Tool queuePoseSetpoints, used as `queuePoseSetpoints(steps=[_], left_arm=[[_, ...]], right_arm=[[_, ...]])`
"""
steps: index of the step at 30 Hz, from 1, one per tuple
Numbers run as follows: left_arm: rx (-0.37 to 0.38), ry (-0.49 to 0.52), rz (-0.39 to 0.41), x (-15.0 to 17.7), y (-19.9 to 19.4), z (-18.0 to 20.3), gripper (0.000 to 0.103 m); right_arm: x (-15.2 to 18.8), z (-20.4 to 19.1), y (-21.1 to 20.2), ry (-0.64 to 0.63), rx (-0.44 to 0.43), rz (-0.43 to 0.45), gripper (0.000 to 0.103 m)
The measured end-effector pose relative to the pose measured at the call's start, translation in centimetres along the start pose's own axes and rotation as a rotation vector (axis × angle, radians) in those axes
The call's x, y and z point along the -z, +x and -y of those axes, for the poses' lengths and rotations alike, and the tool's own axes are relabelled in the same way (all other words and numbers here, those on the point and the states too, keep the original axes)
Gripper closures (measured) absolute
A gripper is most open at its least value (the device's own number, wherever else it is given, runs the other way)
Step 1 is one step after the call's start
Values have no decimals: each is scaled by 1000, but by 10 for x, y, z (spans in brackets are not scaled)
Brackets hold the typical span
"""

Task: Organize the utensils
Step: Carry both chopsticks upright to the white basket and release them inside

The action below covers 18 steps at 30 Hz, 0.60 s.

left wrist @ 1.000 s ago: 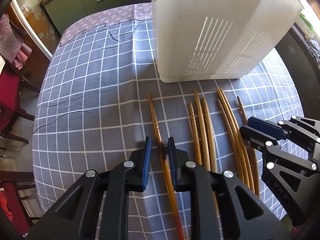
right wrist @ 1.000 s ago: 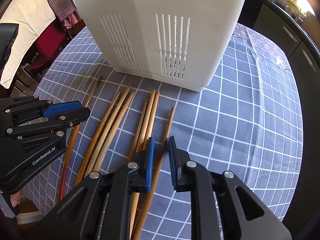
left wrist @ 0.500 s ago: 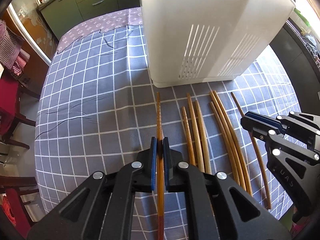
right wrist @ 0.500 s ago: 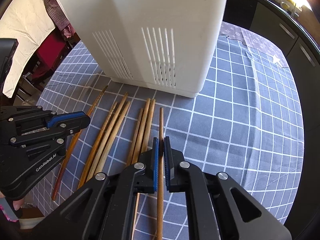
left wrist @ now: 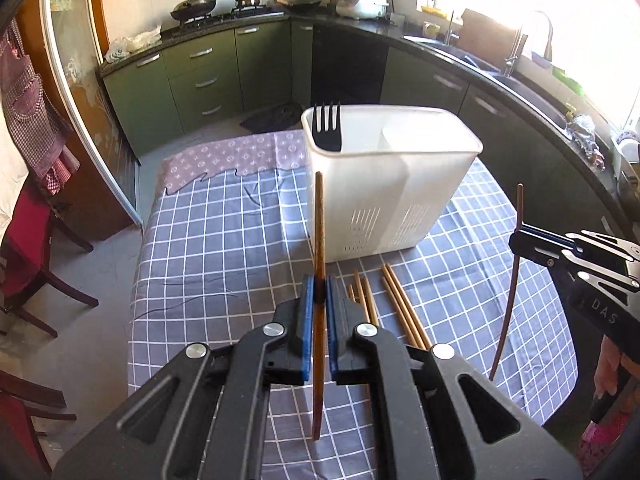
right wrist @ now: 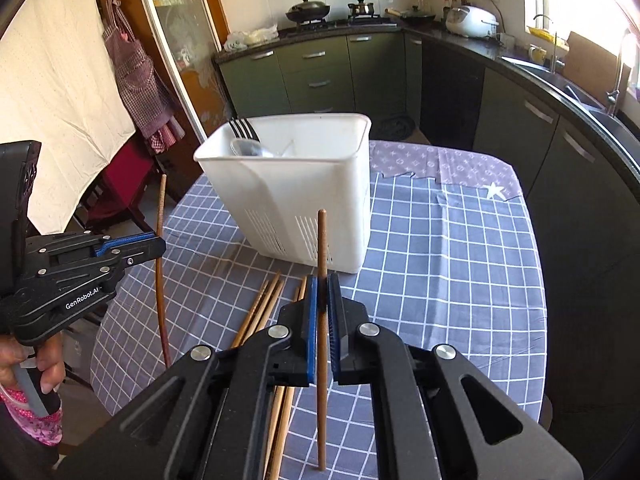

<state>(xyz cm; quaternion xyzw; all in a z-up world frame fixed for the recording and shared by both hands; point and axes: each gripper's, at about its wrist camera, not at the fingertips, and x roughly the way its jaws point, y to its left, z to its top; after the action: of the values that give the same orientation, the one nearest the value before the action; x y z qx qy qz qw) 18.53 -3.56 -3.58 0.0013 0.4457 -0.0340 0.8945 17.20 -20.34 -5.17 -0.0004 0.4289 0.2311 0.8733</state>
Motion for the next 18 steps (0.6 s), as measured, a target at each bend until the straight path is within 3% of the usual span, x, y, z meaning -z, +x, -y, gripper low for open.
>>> queuePoseSetpoints(steps=[5, 18], left_arm=[[-3, 19, 73, -3, -23, 8, 97], [-6, 20, 83, -3, -22, 9, 97]], right_arm=[[1, 1, -22, 3, 4, 57, 97], [-13, 0, -19, 22, -2, 126, 97]])
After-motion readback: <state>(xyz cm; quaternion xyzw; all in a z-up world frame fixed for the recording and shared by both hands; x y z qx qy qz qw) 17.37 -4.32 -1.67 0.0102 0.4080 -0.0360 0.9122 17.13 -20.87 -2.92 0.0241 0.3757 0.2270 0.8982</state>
